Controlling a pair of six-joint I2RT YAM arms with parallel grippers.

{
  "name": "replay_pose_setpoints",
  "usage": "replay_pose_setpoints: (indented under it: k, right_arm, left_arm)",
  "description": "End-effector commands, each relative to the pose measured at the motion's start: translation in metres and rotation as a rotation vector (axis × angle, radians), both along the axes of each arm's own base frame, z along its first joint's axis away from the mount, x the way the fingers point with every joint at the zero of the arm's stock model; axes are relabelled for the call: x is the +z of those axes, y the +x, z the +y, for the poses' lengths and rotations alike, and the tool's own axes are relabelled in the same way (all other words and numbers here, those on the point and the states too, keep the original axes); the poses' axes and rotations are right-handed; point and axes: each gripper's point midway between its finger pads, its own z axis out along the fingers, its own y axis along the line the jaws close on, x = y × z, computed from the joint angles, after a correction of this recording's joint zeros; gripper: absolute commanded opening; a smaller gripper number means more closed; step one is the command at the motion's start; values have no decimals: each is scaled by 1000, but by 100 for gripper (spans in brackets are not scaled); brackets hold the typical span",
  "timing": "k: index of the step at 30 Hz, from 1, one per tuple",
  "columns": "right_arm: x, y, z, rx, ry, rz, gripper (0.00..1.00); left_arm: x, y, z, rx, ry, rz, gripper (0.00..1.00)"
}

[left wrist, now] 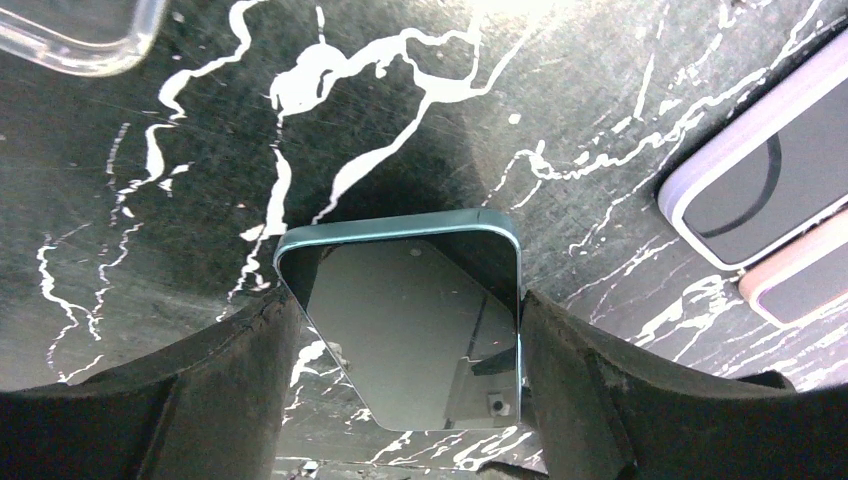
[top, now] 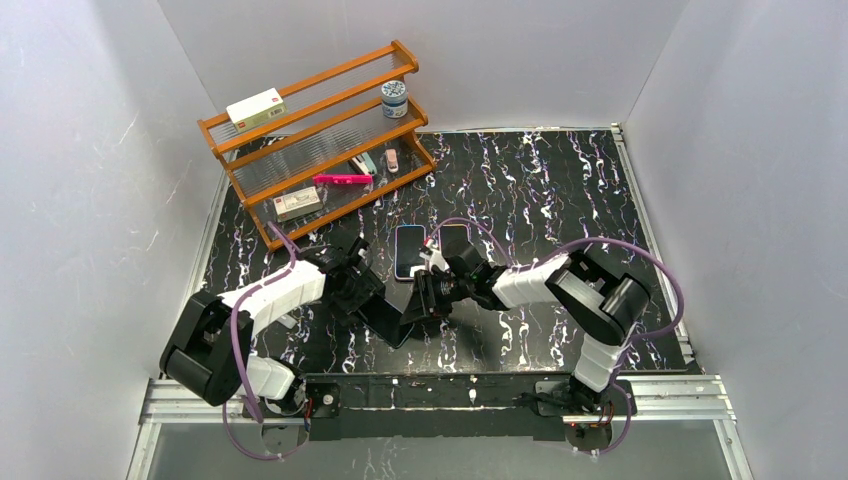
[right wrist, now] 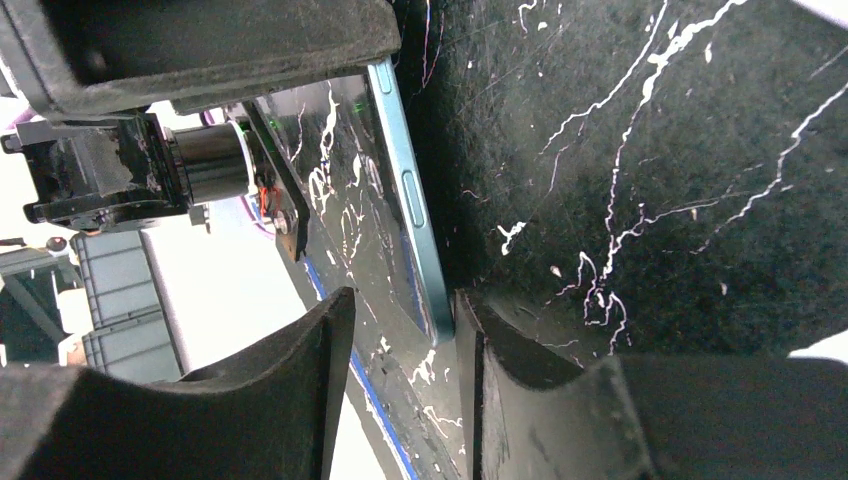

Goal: Put the phone into the phone case

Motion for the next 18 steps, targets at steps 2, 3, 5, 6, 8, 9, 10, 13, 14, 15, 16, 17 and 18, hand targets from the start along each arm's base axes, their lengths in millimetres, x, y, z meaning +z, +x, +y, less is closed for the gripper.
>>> replay_pose_setpoints:
  k: [2,3,5,6,8,9,10,13,14,15,16,17,18]
  right_arm:
    - [20,4,20,55,87,-39,47]
    - [20,4,21,61,88,-36,45]
    - [18,2,22,72,92,-27,37]
    - [18,2,23,76,93,-25,33]
    - [18,2,22,74,93,-25,21]
    - [20,2,22,73,98,-28,16]
    - [21,1,22,72,102,-31,11]
    - [26,1,19,55,111,-46,1]
    - [29,2,18,48,115,-55,1]
    - [32,2,17,41,117,-62,1]
    - [35,3,16,35,122,-69,1]
    - [38,3,15,29,128,-78,1]
    - [41,4,14,24,133,-85,1]
  left_arm:
    - [-4,-6,-15,-43,-80,9,52]
    - [-3,-5,-15,-46,-81,4,52]
    - [-1,-4,-16,-49,-88,-4,52]
    - [1,-3,-17,-50,-92,-10,53]
    - [5,-2,-18,-58,-98,-22,57]
    - [7,-1,-19,-64,-101,-31,60]
    - [10,1,-19,-71,-104,-44,64]
    - [18,7,-22,-115,-109,-85,81]
    - [22,9,-23,-134,-109,-99,84]
    - [25,11,-24,-153,-107,-113,86]
    - [29,14,-25,-170,-107,-128,88]
    - [32,16,-26,-190,-106,-142,90]
    - [36,18,-27,-216,-105,-157,90]
